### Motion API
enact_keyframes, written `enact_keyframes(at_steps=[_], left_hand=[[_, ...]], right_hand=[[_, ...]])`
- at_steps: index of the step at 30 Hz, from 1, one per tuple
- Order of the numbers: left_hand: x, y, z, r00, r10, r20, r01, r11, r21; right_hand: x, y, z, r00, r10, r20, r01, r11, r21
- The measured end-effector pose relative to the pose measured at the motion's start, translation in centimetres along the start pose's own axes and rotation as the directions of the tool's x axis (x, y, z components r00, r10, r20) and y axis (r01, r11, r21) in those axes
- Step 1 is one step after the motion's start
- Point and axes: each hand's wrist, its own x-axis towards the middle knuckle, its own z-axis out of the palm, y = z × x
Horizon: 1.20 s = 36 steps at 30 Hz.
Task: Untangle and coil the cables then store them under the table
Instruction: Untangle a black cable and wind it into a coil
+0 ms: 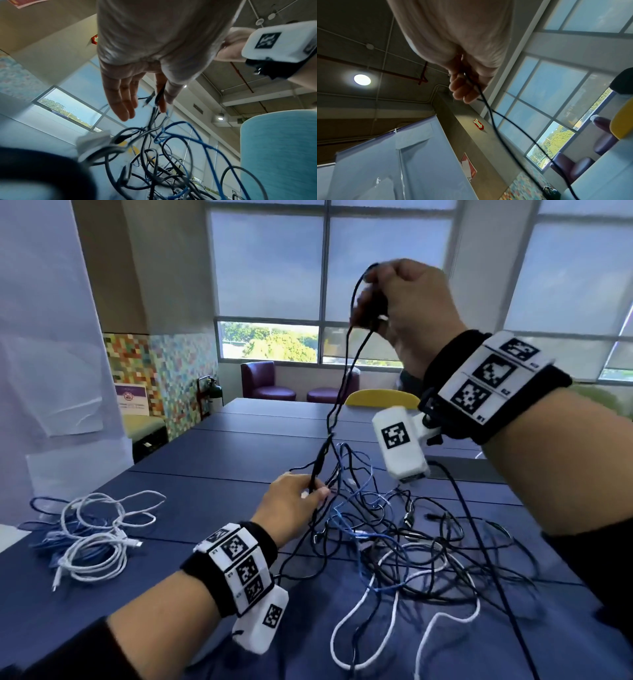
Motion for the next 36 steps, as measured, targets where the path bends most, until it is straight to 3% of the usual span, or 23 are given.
enact_keyframes(at_steps=[3, 6, 8, 12, 16, 21, 25, 27, 29, 32, 36], left_hand=[[-0.2, 0.5, 0.4, 0.994, 0.043, 0.104, -0.036, 0.998, -0.06], [-0.7, 0.9, 0.9, 0.975, 0.107, 0.196, -0.053, 0.963, -0.265], [-0.5, 0.6, 1.1, 0.985, 0.101, 0.143, -0.042, 0.93, -0.365], [0.7, 0.7, 0.9, 0.996, 0.065, -0.06, -0.082, 0.928, -0.363], [2.6, 3.9, -0.3, 0.974, 0.115, -0.196, -0.184, 0.906, -0.382], [4.8, 9.4, -2.6, 0.964, 0.244, -0.105, -0.263, 0.829, -0.493], [5.7, 10.7, -4.6, 0.962, 0.214, -0.171, -0.274, 0.779, -0.564], [6.1, 10.6, -5.9, 0.971, 0.101, -0.218, -0.225, 0.696, -0.682], [6.6, 10.0, -7.2, 0.962, -0.007, -0.274, -0.211, 0.619, -0.757], [7.3, 9.3, -8.6, 0.939, -0.087, -0.332, -0.234, 0.546, -0.804], [7.5, 10.9, -10.1, 0.945, -0.059, -0.32, -0.269, 0.41, -0.871]], right_hand=[[1.3, -1.6, -0.9, 0.994, -0.101, -0.052, 0.101, 0.995, 0.0], [2.6, -2.4, -1.7, 0.976, -0.198, -0.089, 0.196, 0.98, -0.025], [3.2, -2.8, -2.2, 0.972, -0.221, -0.076, 0.218, 0.975, -0.039], [3.4, -3.8, -2.6, 0.974, -0.225, 0.019, 0.226, 0.971, -0.071], [1.9, -4.7, -2.3, 0.971, -0.125, 0.202, 0.158, 0.976, -0.152], [0.6, -4.0, -1.9, 0.965, -0.023, 0.263, 0.102, 0.952, -0.29], [0.2, -3.1, -2.8, 0.977, 0.001, 0.215, 0.076, 0.934, -0.348], [0.2, -2.6, -3.8, 0.984, 0.004, 0.178, 0.081, 0.883, -0.463], [0.1, -1.5, -5.0, 0.977, 0.043, 0.208, 0.1, 0.768, -0.632], [-0.6, 1.4, -7.2, 0.929, 0.267, 0.255, 0.08, 0.529, -0.845], [-2.3, 6.5, -9.6, 0.828, 0.546, 0.126, -0.079, 0.337, -0.938]])
